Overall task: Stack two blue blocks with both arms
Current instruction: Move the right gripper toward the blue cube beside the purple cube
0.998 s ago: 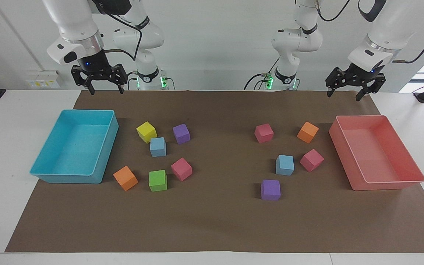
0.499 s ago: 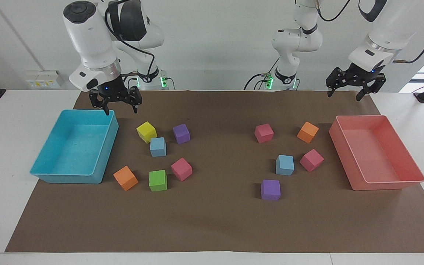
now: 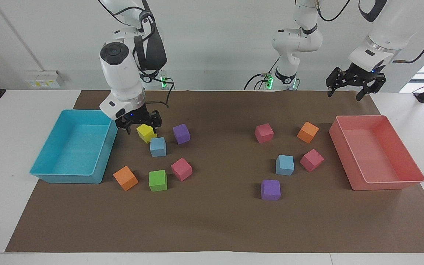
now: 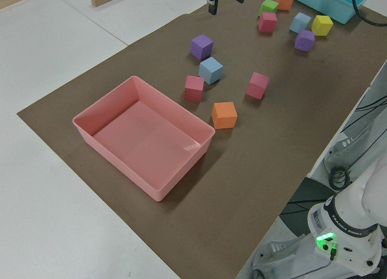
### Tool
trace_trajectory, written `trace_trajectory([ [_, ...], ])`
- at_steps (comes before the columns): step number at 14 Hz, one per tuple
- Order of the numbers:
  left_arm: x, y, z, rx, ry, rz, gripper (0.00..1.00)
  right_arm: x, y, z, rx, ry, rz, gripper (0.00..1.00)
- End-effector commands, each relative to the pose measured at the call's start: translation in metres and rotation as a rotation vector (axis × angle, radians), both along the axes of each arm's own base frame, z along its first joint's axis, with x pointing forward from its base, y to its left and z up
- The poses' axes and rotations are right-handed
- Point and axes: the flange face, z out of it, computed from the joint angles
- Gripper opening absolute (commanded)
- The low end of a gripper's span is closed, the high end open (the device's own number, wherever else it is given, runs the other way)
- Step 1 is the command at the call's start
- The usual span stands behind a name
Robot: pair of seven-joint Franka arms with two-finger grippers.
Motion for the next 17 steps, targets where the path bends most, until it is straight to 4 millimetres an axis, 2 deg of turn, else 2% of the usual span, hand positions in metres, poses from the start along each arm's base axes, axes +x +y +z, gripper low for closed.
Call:
trace_trajectory([
  [1,-0.002,0.003,0.004,0.006,-0.006,0.005,1.0,0.001,0.002,-0.027,0.013,0.01,-0.031,1.0],
  [4,-0.002,0.003,0.004,0.006,-0.006,0.005,1.0,-0.007,0.011,-0.064,0.007,0.035,-0.019,1.0],
  [7,-0.003,0.003,0.004,0.006,-0.004,0.005,1.0,-0.021,0.011,-0.099,0.009,0.04,-0.017,1.0],
  [12,-0.002,0.003,0.004,0.006,-0.006,0.005,1.0,-0.022,0.01,-0.122,0.03,0.057,-0.032,1.0],
  [15,-0.003,0.003,0.004,0.006,-0.004,0.005,1.0,-0.03,0.007,-0.145,0.03,0.047,-0.02,1.0],
  [17,-0.003,0.003,0.004,0.006,-0.004,0.006,1.0,-0.032,0.007,-0.149,0.03,0.05,-0.02,1.0],
])
